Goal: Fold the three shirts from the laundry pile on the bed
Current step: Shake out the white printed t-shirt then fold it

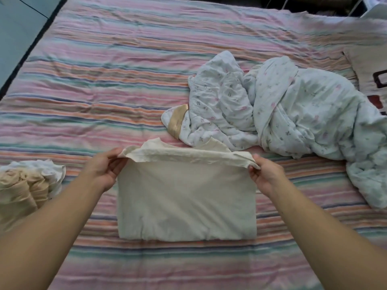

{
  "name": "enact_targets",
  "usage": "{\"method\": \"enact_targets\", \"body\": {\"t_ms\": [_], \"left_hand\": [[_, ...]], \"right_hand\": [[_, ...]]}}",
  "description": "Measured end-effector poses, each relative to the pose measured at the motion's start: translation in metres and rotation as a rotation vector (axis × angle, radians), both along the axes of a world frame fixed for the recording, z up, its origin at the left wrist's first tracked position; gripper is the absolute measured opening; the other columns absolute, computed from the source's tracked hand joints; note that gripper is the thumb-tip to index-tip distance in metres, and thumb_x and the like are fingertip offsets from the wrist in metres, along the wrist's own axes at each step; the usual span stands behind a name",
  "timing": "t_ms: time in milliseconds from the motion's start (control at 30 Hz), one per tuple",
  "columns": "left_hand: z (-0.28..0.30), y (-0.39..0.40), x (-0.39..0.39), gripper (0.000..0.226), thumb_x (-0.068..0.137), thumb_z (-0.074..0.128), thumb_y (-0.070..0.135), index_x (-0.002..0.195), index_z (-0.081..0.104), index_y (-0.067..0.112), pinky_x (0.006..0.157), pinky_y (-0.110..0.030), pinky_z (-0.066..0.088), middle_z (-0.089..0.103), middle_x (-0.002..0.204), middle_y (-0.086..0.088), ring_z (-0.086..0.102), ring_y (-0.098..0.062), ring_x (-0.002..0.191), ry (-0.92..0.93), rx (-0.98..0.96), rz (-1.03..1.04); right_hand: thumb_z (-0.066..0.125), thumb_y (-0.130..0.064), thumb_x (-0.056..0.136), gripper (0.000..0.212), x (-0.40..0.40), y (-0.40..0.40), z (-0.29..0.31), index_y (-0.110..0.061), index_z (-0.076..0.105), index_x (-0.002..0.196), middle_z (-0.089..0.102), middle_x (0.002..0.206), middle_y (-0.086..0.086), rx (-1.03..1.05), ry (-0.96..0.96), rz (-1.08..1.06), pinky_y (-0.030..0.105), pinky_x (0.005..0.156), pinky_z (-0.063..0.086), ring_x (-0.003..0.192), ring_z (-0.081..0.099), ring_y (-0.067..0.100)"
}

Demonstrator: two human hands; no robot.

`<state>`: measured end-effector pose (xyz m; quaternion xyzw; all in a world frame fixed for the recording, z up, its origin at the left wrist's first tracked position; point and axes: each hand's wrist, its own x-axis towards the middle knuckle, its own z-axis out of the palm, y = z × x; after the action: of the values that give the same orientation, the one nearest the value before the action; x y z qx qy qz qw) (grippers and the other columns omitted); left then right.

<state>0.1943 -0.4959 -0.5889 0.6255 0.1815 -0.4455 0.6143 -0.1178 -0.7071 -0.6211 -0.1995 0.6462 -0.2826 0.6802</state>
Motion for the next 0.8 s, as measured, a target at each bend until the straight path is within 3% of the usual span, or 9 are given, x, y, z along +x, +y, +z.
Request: {"method": "enact_targets", "body": {"t_ms": [100, 200, 267, 367, 467, 533, 633, 700, 800], "left_hand": [[-0.010, -0.016, 0.009, 0.015, 0.097, 0.046, 0.002, 0.090, 0.057, 0.009, 0.056, -0.019, 0.057, 0.073, 0.062, -0.002, 0.071, -0.009, 0.056, -0.005, -0.085, 0.050], [-0.024, -0.020, 0.012, 0.048, 0.099, 0.040, 0.001, 0.143, 0.033, 0.018, 0.104, -0.038, 0.045, 0.057, 0.131, -0.012, 0.059, -0.023, 0.117, -0.045, -0.186, 0.042], [-0.032, -0.015, 0.008, 0.067, 0.099, 0.042, 0.003, 0.154, 0.010, 0.025, 0.109, -0.039, 0.038, 0.035, 0.152, -0.009, 0.043, -0.024, 0.135, -0.109, -0.143, -0.036], [-0.058, 0.008, -0.003, 0.082, 0.091, 0.061, 0.015, 0.155, 0.008, 0.023, 0.103, -0.041, 0.039, 0.034, 0.154, -0.003, 0.049, -0.021, 0.129, -0.256, 0.078, -0.253], [-0.082, 0.039, -0.021, 0.106, 0.071, 0.083, 0.030, 0.153, 0.017, 0.019, 0.105, -0.047, 0.039, 0.035, 0.154, -0.011, 0.044, -0.029, 0.134, -0.324, 0.436, -0.357], [-0.092, 0.056, -0.041, 0.116, 0.054, 0.090, 0.042, 0.148, 0.027, 0.016, 0.096, -0.055, 0.047, 0.045, 0.145, -0.012, 0.052, -0.035, 0.124, -0.274, 0.559, -0.360], [-0.109, 0.081, -0.065, 0.115, 0.022, 0.090, 0.058, 0.121, 0.054, 0.012, 0.085, -0.051, 0.055, 0.064, 0.119, -0.010, 0.064, -0.032, 0.100, -0.274, 0.624, -0.402], [-0.120, 0.094, -0.082, 0.109, 0.024, 0.090, 0.053, 0.118, 0.056, 0.011, 0.083, -0.047, 0.056, 0.066, 0.113, -0.008, 0.065, -0.029, 0.096, -0.266, 0.648, -0.443], [-0.124, 0.109, -0.106, 0.073, 0.051, 0.091, 0.031, 0.113, 0.060, 0.008, 0.077, -0.041, 0.055, 0.069, 0.103, -0.008, 0.066, -0.028, 0.088, -0.185, 0.634, -0.433]], "right_hand": [[0.048, -0.009, 0.102, 0.015, 0.017, -0.015, -0.001, -0.004, 0.062, 0.104, 0.063, 0.092, 0.009, -0.044, -0.012, 0.024, 0.026, 0.056, 0.059, 0.059, 0.069, 0.014], [0.040, -0.015, 0.105, 0.039, 0.022, -0.011, -0.007, -0.015, 0.042, 0.144, 0.056, 0.134, 0.017, -0.100, 0.135, 0.231, 0.041, 0.097, 0.052, 0.112, 0.063, 0.033], [0.043, -0.023, 0.104, 0.038, 0.019, 0.002, -0.018, -0.023, 0.044, 0.142, 0.058, 0.131, 0.012, -0.180, 0.264, 0.389, 0.035, 0.097, 0.048, 0.111, 0.060, 0.025], [0.059, -0.029, 0.096, 0.070, 0.001, 0.029, -0.033, -0.018, 0.025, 0.156, 0.040, 0.154, 0.006, -0.198, 0.551, 0.524, 0.040, 0.112, 0.037, 0.136, 0.043, 0.025], [0.077, -0.030, 0.083, 0.095, -0.022, 0.061, -0.047, -0.015, 0.017, 0.156, 0.033, 0.158, 0.011, -0.016, 0.651, 0.517, 0.048, 0.113, 0.036, 0.142, 0.037, 0.034], [0.082, -0.028, 0.077, 0.094, -0.034, 0.082, -0.059, -0.009, 0.025, 0.150, 0.041, 0.151, 0.015, 0.099, 0.640, 0.462, 0.047, 0.105, 0.041, 0.134, 0.044, 0.037], [0.086, -0.029, 0.069, 0.087, -0.046, 0.106, -0.074, -0.004, 0.037, 0.136, 0.050, 0.137, 0.017, 0.159, 0.719, 0.506, 0.046, 0.096, 0.048, 0.118, 0.054, 0.038], [0.085, -0.031, 0.068, 0.084, -0.049, 0.116, -0.081, -0.005, 0.040, 0.133, 0.052, 0.133, 0.016, 0.165, 0.771, 0.529, 0.048, 0.096, 0.050, 0.114, 0.055, 0.038], [0.073, -0.030, 0.081, 0.063, -0.051, 0.120, -0.083, -0.005, 0.046, 0.131, 0.059, 0.127, 0.017, 0.177, 0.793, 0.484, 0.044, 0.094, 0.050, 0.111, 0.058, 0.038]]}}
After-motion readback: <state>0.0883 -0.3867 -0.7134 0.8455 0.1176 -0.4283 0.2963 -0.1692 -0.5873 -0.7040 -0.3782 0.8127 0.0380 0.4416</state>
